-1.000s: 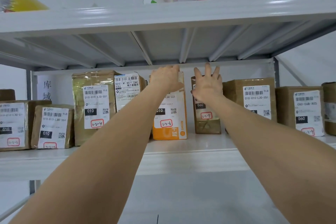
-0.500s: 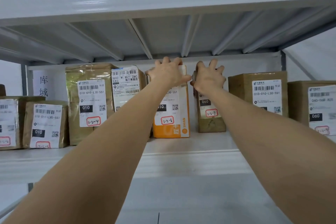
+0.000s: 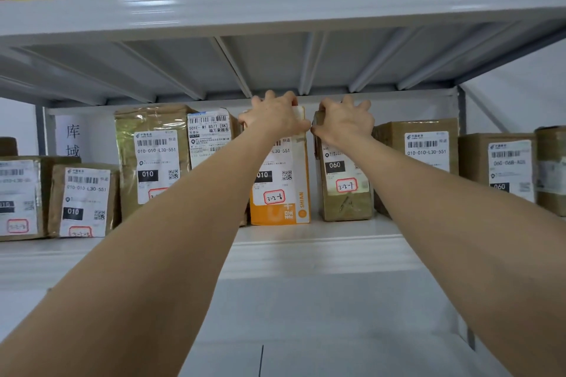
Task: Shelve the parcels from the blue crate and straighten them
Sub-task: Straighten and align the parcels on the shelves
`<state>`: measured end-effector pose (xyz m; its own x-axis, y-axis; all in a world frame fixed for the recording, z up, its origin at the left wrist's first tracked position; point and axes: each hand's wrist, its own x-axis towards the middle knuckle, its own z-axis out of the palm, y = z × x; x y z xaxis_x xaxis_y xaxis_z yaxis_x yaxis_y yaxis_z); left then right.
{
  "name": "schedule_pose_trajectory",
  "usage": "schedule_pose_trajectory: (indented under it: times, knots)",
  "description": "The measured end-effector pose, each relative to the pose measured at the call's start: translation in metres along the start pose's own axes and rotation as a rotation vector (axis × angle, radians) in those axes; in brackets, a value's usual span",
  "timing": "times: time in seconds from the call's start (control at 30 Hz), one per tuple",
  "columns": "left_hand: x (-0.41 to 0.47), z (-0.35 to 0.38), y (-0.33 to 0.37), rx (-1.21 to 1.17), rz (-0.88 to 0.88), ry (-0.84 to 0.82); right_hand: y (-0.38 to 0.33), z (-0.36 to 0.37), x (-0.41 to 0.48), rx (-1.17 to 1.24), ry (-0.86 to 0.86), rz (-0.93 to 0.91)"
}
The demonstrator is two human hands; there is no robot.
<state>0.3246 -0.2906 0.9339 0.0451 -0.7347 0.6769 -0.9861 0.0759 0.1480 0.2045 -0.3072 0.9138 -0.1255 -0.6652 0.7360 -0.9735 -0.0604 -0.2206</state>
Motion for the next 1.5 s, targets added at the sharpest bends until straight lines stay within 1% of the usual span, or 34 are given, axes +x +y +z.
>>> schedule_pose_trajectory:
  times: [0.13,0.23,0.4,0.67,0.8,0.87,1.13,1.23,1.37,1.43,1.5]
  knots:
    - [-0.003,-0.005,0.0,0.002,-0.007,-0.013,-0.002,-0.004,-0.006,0.011,0.018,0.003]
    - [-0.002,-0.003,-0.004,0.011,0.011,-0.013,0.002,-0.005,-0.007,0.073,0.012,0.032]
    - [-0.003,0.006,-0.007,0.039,0.053,0.047,0.006,0.003,-0.008,0.166,-0.004,0.066]
    - [-0.003,0.008,-0.014,0.049,0.096,0.03,0.0,0.009,-0.008,0.199,0.0,0.025]
    - [-0.005,0.004,-0.017,0.126,0.135,0.026,0.002,0.012,-0.006,0.222,0.01,0.043]
    - [-0.005,0.004,-0.018,0.125,0.156,0.025,0.001,0.012,-0.006,0.222,0.014,0.042]
    - [-0.011,0.008,-0.017,0.165,0.16,0.064,0.005,0.013,-0.008,0.22,-0.047,-0.012]
    - [-0.014,0.011,-0.012,0.192,0.161,0.119,0.006,0.009,-0.014,0.193,-0.053,-0.026]
    - [-0.02,0.008,0.002,0.13,0.212,0.3,0.019,-0.001,-0.027,0.105,0.034,-0.112]
    - [-0.026,0.007,0.018,0.09,0.246,0.326,0.033,-0.008,-0.034,0.073,0.052,-0.146]
    - [-0.035,0.007,0.04,0.086,0.291,0.309,0.052,-0.018,-0.04,0.036,0.059,-0.164]
